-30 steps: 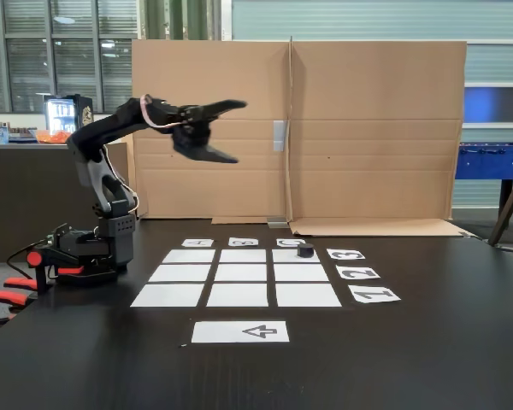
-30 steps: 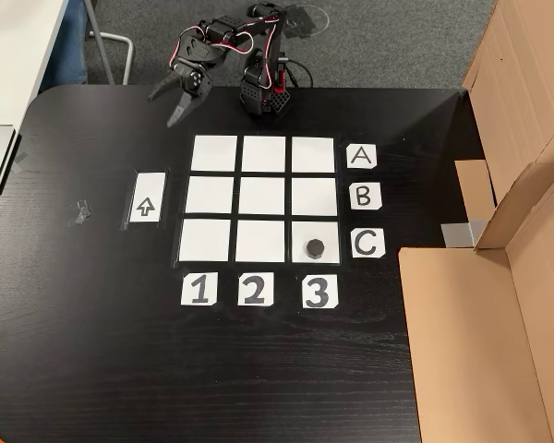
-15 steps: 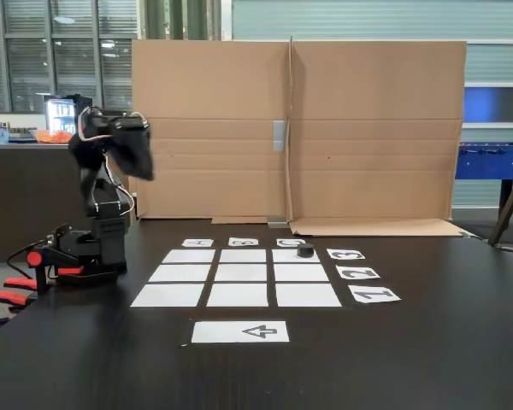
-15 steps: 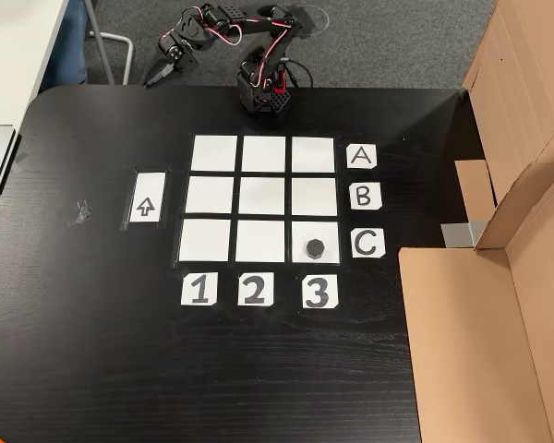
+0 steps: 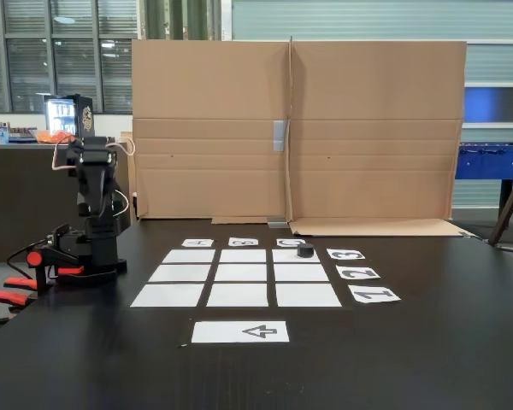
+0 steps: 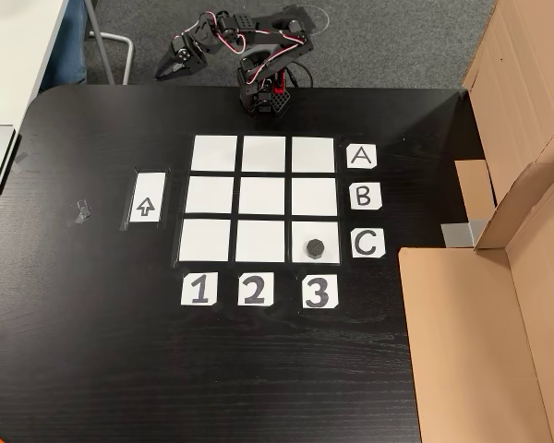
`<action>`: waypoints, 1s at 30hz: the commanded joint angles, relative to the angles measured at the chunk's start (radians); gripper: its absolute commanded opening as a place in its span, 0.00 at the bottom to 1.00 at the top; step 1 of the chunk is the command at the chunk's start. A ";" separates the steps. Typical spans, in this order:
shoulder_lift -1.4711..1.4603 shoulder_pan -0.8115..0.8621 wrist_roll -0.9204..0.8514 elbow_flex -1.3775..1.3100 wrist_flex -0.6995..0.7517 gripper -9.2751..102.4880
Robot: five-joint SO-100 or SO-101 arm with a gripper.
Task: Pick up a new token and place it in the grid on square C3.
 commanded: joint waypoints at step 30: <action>0.480 0.046 -0.041 0.374 0.255 0.07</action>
